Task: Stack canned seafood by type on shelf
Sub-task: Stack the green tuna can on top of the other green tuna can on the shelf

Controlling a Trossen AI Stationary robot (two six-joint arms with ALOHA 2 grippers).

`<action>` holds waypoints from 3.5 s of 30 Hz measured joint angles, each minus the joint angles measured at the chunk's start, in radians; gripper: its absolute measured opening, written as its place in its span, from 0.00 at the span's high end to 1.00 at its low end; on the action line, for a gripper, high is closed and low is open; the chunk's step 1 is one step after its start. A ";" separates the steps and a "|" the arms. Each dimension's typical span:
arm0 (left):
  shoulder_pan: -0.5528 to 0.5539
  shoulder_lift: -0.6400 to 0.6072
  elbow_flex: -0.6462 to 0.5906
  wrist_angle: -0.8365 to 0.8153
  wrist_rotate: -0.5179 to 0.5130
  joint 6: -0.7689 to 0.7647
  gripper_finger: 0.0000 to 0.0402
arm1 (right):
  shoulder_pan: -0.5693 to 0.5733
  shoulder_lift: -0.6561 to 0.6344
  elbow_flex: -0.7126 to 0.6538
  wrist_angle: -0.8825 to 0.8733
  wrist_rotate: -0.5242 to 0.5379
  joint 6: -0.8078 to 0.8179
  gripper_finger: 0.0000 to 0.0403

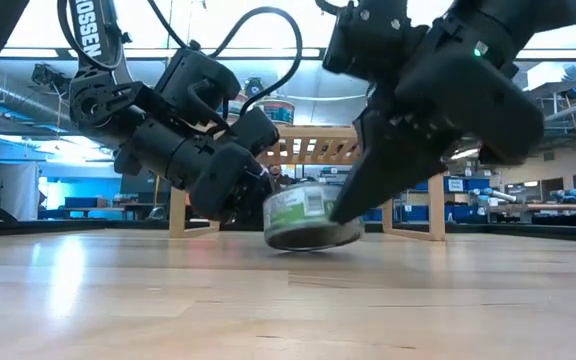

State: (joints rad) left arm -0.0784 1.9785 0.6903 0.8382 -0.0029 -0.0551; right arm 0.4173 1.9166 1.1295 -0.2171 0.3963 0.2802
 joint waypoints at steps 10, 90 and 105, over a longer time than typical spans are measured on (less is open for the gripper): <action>-0.002 0.001 -0.001 -0.018 0.000 0.003 0.99 | 0.001 -0.054 0.002 -0.004 0.028 -0.030 0.98; -0.062 -0.200 -0.029 -0.297 -0.270 0.183 0.99 | -0.100 -0.094 0.000 0.129 -0.051 -0.054 0.98; -0.061 -0.200 -0.028 -0.249 -0.234 0.181 0.99 | -0.104 -0.094 0.000 0.177 -0.059 -0.064 0.94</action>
State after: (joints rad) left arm -0.1398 1.7782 0.6621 0.5888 -0.2371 0.1257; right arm 0.3138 1.8221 1.1294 -0.0401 0.3378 0.2164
